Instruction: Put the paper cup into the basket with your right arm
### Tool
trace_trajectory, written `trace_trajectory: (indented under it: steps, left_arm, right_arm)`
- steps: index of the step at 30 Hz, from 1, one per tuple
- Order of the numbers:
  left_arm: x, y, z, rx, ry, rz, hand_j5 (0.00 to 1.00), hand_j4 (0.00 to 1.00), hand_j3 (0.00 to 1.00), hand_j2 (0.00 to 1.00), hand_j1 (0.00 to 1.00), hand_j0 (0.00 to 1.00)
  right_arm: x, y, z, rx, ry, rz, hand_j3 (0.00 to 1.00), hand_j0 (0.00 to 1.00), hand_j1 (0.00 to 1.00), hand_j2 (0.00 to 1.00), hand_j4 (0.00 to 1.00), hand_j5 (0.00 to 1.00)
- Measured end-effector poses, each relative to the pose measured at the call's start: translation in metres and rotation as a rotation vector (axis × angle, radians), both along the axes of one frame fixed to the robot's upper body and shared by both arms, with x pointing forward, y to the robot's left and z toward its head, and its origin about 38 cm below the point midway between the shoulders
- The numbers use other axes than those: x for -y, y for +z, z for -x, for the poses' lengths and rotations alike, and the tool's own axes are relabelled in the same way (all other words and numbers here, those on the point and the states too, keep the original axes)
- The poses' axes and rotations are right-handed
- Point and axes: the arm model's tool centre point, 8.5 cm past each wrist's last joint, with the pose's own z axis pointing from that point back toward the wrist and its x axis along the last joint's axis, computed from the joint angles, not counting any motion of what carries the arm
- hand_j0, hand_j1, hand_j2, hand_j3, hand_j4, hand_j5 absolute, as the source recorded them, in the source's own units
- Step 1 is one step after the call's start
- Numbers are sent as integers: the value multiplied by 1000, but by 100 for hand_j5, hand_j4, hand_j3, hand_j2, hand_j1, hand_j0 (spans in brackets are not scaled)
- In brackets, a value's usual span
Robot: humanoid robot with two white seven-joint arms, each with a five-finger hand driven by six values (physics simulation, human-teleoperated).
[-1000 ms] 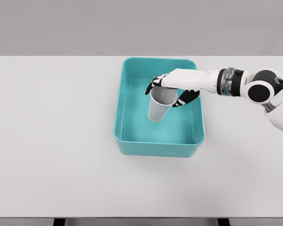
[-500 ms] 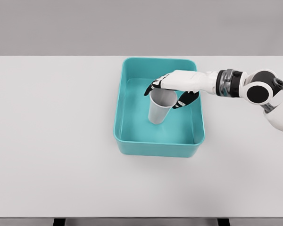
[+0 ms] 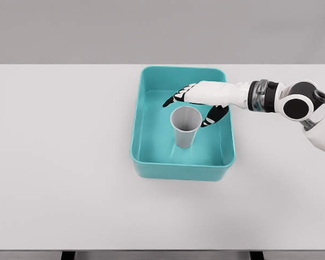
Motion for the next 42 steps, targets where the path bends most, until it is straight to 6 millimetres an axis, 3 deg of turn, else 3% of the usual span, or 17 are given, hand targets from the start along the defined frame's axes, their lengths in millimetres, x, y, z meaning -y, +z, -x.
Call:
trace_trajectory:
  steps: [17,24,30,38,39,40,41,42]
  left_arm:
    - [0,0,0,0,0,0,100,100,100,100,100,100]
    - [0,0,0,-1,0,0,100,100,100,100,100,100]
    - [0,0,0,0,0,0,100,100,100,100,100,100]
    - [0,0,0,0,0,0,100,100,100,100,100,100]
    - [0,0,0,0,0,0,100,100,100,100,100,100]
    - [0,0,0,-1,0,0,100,100,100,100,100,100]
    - [0,0,0,0,0,0,100,100,100,100,100,100]
    - [0,0,0,0,0,0,100,100,100,100,100,100]
  right_arm:
    - [2,2,5,14,10,19,93,93,93,93,93,93]
    - [10,9,12,33,13,36,99,99,99,99,99,99]
    - [15,37,22,89,26,24,100,100,100,100,100,100]
    - [53,90,33,132,-4,-150,100,100,100,100,100,100]
    - [59,88,35,123,-6,-166,100,100,100,100,100,100]
    - [69,64,43,71,-15,-186,100,100,100,100,100,100]
    - [77,61,47,68,-18,-210,100,100,100,100,100,100]
    - [88,43,56,42,-28,-229,100,100,100,100,100,100]
